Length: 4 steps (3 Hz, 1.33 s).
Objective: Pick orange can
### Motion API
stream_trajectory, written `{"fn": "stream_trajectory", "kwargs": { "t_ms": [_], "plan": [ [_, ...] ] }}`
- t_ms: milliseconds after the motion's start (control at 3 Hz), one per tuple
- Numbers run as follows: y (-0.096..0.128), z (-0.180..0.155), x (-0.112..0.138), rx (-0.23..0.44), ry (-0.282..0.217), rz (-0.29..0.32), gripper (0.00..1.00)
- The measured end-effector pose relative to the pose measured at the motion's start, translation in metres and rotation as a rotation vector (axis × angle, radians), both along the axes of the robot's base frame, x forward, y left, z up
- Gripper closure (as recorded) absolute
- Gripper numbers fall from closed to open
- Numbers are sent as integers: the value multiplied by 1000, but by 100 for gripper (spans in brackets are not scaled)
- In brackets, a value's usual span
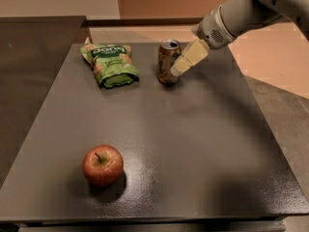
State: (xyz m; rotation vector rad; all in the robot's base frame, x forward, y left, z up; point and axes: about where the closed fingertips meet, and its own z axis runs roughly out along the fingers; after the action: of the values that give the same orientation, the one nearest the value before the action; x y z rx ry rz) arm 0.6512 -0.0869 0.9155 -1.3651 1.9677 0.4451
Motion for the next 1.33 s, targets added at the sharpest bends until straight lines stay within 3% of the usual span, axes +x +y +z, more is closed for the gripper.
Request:
{"fn": "stream_trajectory", "kwargs": {
  "t_ms": [667, 1000, 1333],
  "plan": [
    [22, -9, 13, 30, 27, 5, 0],
    [27, -13, 15, 30, 34, 5, 17],
    [28, -15, 15, 30, 38, 8, 41]
  ]
}}
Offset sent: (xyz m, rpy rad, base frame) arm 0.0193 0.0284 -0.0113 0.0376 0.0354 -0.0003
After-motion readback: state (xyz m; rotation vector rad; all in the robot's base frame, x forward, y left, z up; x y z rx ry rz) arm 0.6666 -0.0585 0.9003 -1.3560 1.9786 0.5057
